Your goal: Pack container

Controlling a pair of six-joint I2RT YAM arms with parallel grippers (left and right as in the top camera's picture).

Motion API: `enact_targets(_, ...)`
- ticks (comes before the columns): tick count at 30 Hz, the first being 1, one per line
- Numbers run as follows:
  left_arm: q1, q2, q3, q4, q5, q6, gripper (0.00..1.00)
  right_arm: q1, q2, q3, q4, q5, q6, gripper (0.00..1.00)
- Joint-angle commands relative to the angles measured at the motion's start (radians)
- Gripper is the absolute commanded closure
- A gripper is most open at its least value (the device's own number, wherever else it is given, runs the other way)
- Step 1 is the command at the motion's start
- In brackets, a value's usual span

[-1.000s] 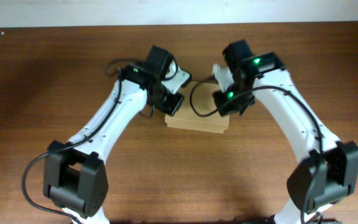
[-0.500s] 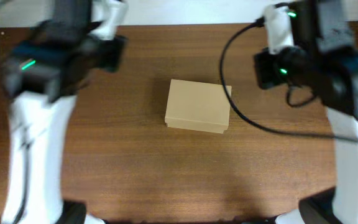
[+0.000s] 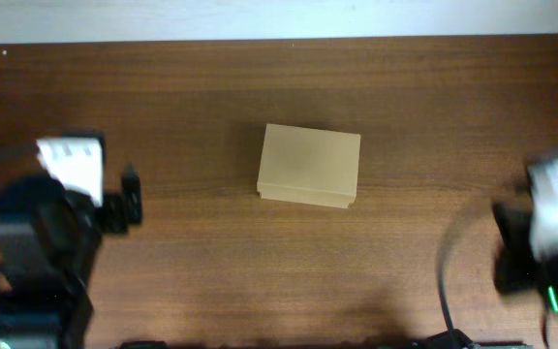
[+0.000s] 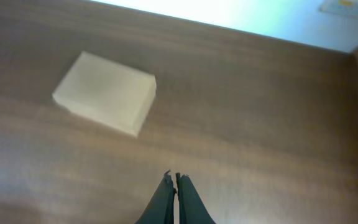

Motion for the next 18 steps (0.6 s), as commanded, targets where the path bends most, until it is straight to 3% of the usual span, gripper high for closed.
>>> enact_targets(1,0.006,-0.137,-0.146,-0.005,0.0,-0.064,0.14,-0.007,-0.15,-0.16,-0.017,0.032,0.035,0.95)
enact_targets(3,0.006,-0.175,-0.187,-0.02,-0.001,-0.073,0.13,-0.007,-0.241,-0.251,-0.021,0.062,0.035,0.95)
enact_targets(4,0.006,-0.19,-0.204,-0.018,-0.004,-0.073,0.13,-0.007,-0.288,-0.298,-0.008,0.089,0.034,0.8)
enact_targets(5,0.006,-0.198,-0.213,-0.013,-0.004,-0.073,0.05,-0.007,-0.318,-0.328,0.007,0.11,0.034,0.61)
enact_targets(6,0.006,-0.201,-0.218,-0.007,-0.004,-0.073,0.0,-0.007,-0.354,-0.365,0.034,0.142,0.034,0.35)
enact_targets(7,0.006,-0.201,-0.219,-0.003,-0.005,-0.073,0.0,-0.007,-0.381,-0.394,0.061,0.171,0.033,0.01)
enact_targets(18,0.006,-0.195,-0.219,-0.024,-0.004,-0.073,0.0,-0.007,-0.434,-0.45,0.106,0.229,0.034,0.01)
